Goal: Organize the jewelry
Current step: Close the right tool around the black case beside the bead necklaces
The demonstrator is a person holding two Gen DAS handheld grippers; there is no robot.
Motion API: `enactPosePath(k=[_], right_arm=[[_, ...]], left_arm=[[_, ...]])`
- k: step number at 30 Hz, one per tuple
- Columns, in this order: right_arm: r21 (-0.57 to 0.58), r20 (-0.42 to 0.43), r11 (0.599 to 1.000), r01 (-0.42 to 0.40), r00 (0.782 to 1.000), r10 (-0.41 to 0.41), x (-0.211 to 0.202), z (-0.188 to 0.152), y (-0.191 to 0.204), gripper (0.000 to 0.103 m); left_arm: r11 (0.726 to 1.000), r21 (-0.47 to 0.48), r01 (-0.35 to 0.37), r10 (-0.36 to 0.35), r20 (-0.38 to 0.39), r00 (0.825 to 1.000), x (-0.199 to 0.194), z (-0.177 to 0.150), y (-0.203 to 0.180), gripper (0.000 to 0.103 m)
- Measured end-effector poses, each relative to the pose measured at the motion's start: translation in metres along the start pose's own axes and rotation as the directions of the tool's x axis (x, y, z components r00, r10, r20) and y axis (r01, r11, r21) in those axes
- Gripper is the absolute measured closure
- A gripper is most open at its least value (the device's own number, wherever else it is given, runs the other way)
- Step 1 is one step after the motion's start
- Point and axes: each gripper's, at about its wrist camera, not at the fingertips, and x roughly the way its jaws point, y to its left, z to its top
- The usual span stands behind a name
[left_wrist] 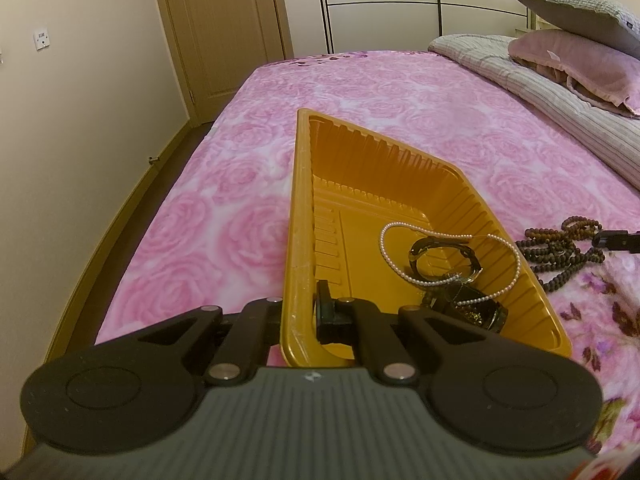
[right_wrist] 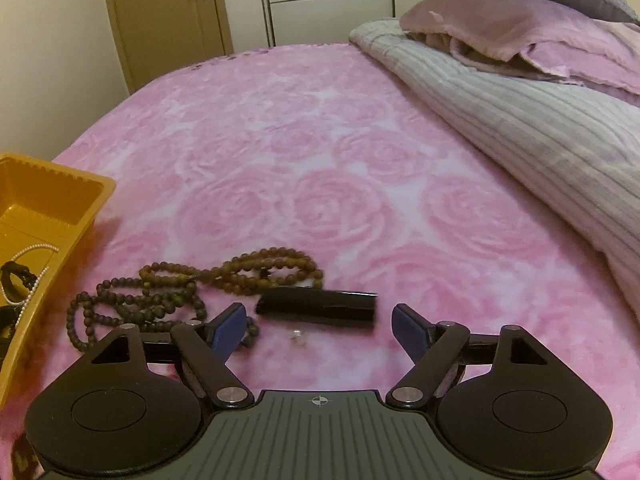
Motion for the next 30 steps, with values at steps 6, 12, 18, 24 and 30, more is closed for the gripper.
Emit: enactPosePath(k=[6,12,18,24,30], right_arm=[[0.036,0.024,0.998,0.057,0.998,-0.058,0.016,0.002,0.009,0.022],[0.007,-0.019,0.996,0.089,0.996,-0.088,0.030,0.002,0.009,0.022],[-0.020,0.009,0.998,0.060,0.998,-0.060,0.025,-0.004,0.004,0.027],[-0.038,0.067,0.997,0.060,0.996,-0.057,0.008,-0.004,0.006,0.028],[-0.086,0.137,0.996,0.034,0.990,-0.022,-0.017,0.002,0.022,0.028]], left_arm=[[1.000,0.003,0.000,0.000,-0.002,1.000,0.001,0.000,0.000,0.099],[1.000,0.004,0.000,0.001,-0.003,1.000,0.001,0.000,0.000,0.099],[1.000,0.006,-0.002,0.002,-0.003,1.000,0.001,0.000,0.000,0.099],[1.000,0.006,-0.001,0.001,-0.003,1.000,0.001,0.000,0.000,0.099],[1.000,0.005,0.000,0.000,-0.003,1.000,0.001,0.000,0.000,0.099]])
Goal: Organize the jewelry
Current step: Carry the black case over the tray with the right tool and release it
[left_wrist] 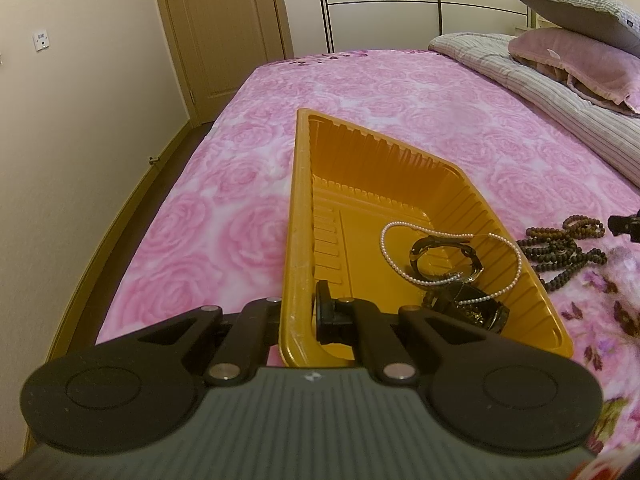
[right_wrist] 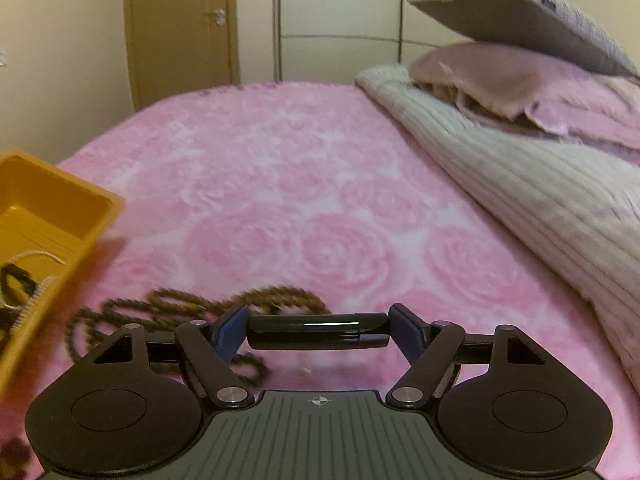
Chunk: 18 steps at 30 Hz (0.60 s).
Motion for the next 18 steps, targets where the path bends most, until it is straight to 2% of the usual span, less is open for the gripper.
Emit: enactPosePath(k=[6,9,12,15,18], right_arm=[[-0.015,0.040,0.995,-0.097,0.994,0.097,-0.018,0.013,0.027,0.028],[-0.046,0.050,0.982,-0.185,0.981,0.188,-0.029,0.018,0.055,0.028],[-0.076,0.041,0.950,-0.302,0.951,0.305,-0.038,0.021,0.085,0.028],[-0.121,0.018,0.905,-0.408,0.911,0.413,-0.043,0.023,0.115,0.028],[-0.177,-0.014,0.858,-0.481,0.873,0.487,-0.042,0.020,0.143,0.028]], left_arm=[[1.000,-0.002,0.001,-0.001,0.001,1.000,0.000,0.000,0.001,0.099],[1.000,-0.004,0.002,-0.002,0.002,1.000,0.001,0.000,0.002,0.099],[1.000,-0.006,0.004,-0.004,0.002,1.000,0.001,0.000,0.002,0.099],[1.000,-0.008,0.006,-0.006,0.004,1.000,0.000,-0.001,0.002,0.099],[1.000,-0.011,0.007,-0.007,0.006,1.000,0.000,-0.001,0.002,0.099]])
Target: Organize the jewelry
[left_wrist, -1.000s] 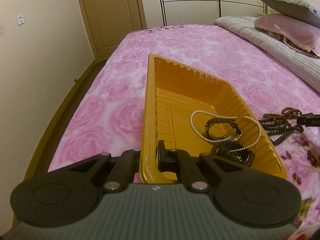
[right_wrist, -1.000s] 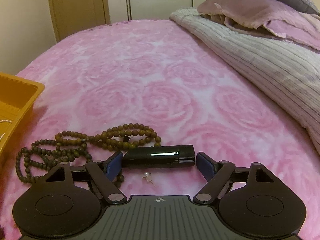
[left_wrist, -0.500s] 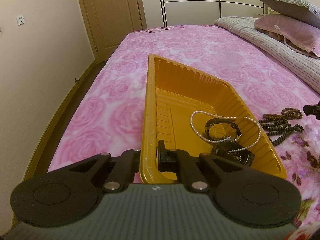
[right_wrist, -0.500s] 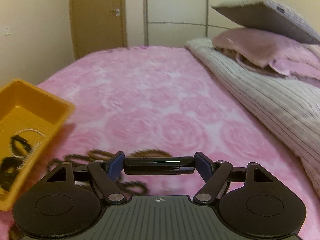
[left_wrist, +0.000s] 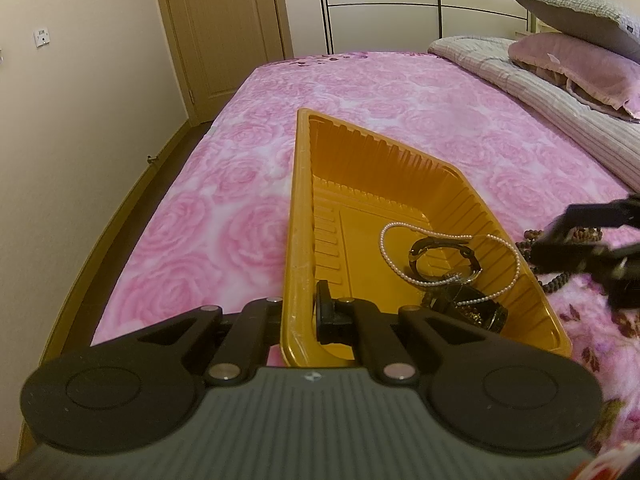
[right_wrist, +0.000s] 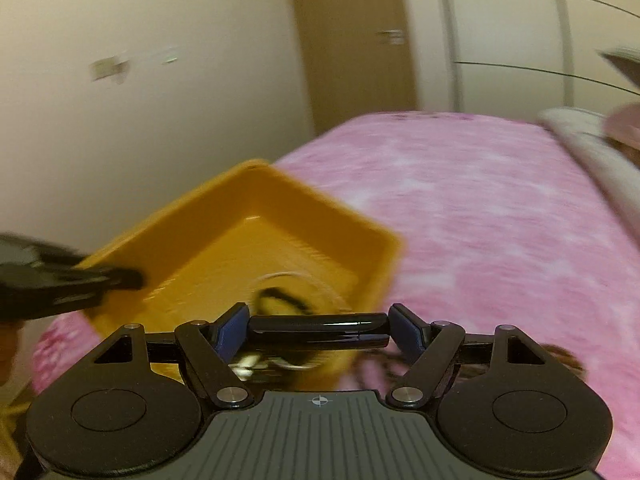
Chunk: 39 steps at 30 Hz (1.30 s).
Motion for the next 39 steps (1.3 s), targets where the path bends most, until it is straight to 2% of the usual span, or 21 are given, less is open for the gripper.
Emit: enactPosePath(k=[6,22,27,31,35,39], right_arm=[[-0.041,-0.040,0.997,-0.066,0.997,0.064,0.021,-0.005,0.020,0.028],[-0.009,-0.066,0.994,-0.105,0.992,0.105,0.032,-0.008,0.021,0.027],[0.016,-0.026,0.999,-0.040,0.999,0.040,0.018,-0.008,0.007,0.027],[0.033,-0.005,0.997,0.073,0.997,-0.072,-0.005,-0.020,-0.017,0.027],[0.095,-0.049,0.975,0.202,0.979,-0.198,-0.027,-0.042,-0.054,0.027],[0.158,-0.098,0.933,0.322,0.946,-0.310,-0.045,-0.065,-0.088,0.027]], left_arm=[[1.000,-0.002,0.000,0.000,0.001,1.000,0.000,-0.001,-0.001,0.099],[1.000,-0.002,0.002,-0.002,0.000,1.000,0.000,-0.001,-0.001,0.099],[1.000,-0.003,0.004,-0.004,-0.001,1.000,0.000,-0.001,-0.001,0.099],[1.000,-0.003,0.002,-0.002,-0.001,1.000,0.000,0.000,-0.001,0.099],[1.000,-0.003,0.002,-0.002,0.000,1.000,-0.001,0.000,-0.001,0.099],[1.000,-0.002,0.000,0.000,-0.001,1.000,0.000,0.000,-0.001,0.099]])
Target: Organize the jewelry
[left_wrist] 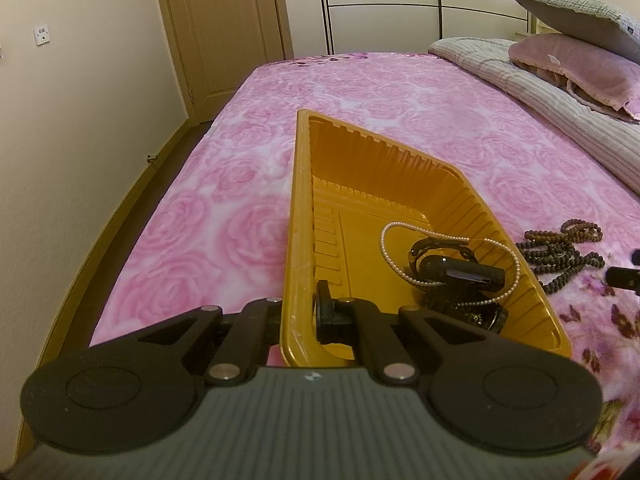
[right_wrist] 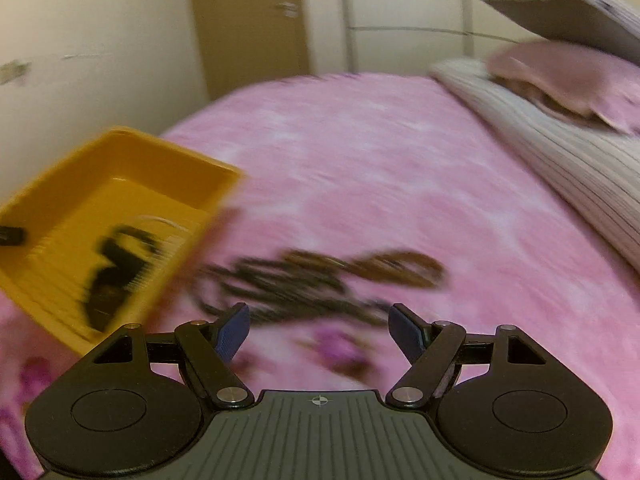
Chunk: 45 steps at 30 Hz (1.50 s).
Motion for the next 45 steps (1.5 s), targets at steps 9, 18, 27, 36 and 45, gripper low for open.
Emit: enactPosePath(k=[9,18,27,36,45], right_arm=[[-0.007,0.019,0.993,0.121,0.992,-0.121,0.000,-0.010,-0.037,0.045],[-0.131,-0.016,0.982,0.133,0.991,-0.136,0.036,-0.008,-0.041,0.070],[-0.164,-0.019,0.977,0.140,0.989,-0.145,0.047,-0.008,-0.040,0.089],[-0.202,0.016,0.968,0.150,0.989,-0.149,0.035,-0.004,-0.025,0.094],[-0.229,0.049,0.961,-0.156,0.984,0.171,-0.008,0.027,0.052,0.094]], left_arm=[[1.000,0.004,-0.007,0.007,-0.003,1.000,0.002,0.001,0.000,0.099],[1.000,0.009,-0.015,0.015,-0.007,1.000,0.002,0.001,-0.002,0.099],[1.000,0.012,-0.019,0.019,-0.010,1.000,0.003,0.000,-0.003,0.099],[1.000,0.012,-0.016,0.016,-0.006,1.000,0.002,0.000,-0.003,0.099],[1.000,0.008,-0.013,0.013,-0.003,1.000,0.001,0.001,-0.002,0.099]])
